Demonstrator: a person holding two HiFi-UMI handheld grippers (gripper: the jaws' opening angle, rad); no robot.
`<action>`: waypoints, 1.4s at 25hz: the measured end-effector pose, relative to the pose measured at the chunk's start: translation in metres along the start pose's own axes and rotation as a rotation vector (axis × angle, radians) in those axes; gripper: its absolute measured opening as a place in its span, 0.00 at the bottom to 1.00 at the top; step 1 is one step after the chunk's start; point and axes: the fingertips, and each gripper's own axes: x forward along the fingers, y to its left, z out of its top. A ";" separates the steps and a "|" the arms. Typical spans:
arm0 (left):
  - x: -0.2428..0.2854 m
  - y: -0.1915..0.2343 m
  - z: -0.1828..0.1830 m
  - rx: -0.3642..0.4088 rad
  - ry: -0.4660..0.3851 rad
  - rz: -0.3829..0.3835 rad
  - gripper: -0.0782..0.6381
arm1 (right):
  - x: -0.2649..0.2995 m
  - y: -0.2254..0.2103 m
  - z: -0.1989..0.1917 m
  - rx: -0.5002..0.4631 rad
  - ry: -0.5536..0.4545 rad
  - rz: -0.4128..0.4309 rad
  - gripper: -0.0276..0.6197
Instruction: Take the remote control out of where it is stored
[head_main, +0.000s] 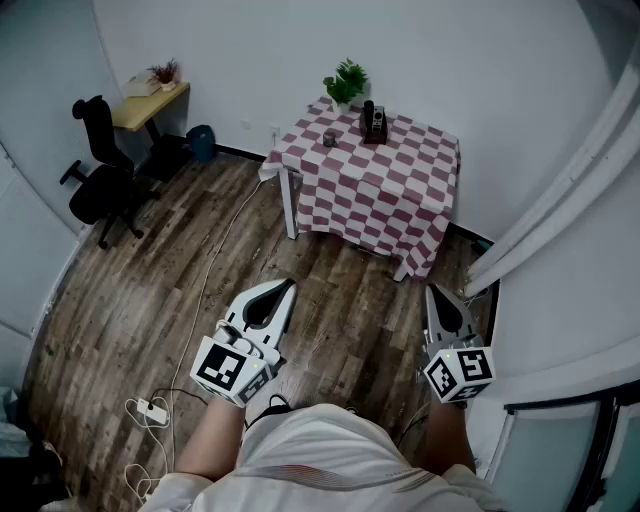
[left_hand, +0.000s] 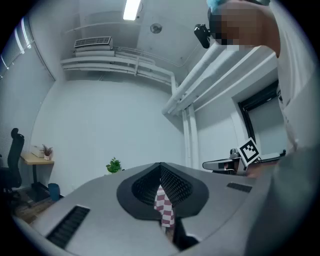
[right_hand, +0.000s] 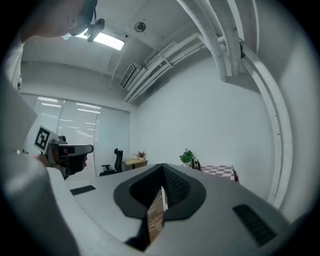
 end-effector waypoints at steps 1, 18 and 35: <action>-0.001 0.002 0.000 -0.001 -0.003 0.002 0.12 | 0.001 0.002 -0.001 0.001 0.002 0.002 0.06; -0.012 0.022 0.000 -0.061 -0.021 -0.014 0.12 | 0.015 0.024 0.004 0.046 -0.038 0.013 0.07; -0.058 0.096 -0.021 -0.120 0.020 -0.053 0.12 | 0.054 0.089 -0.026 0.159 0.006 0.008 0.07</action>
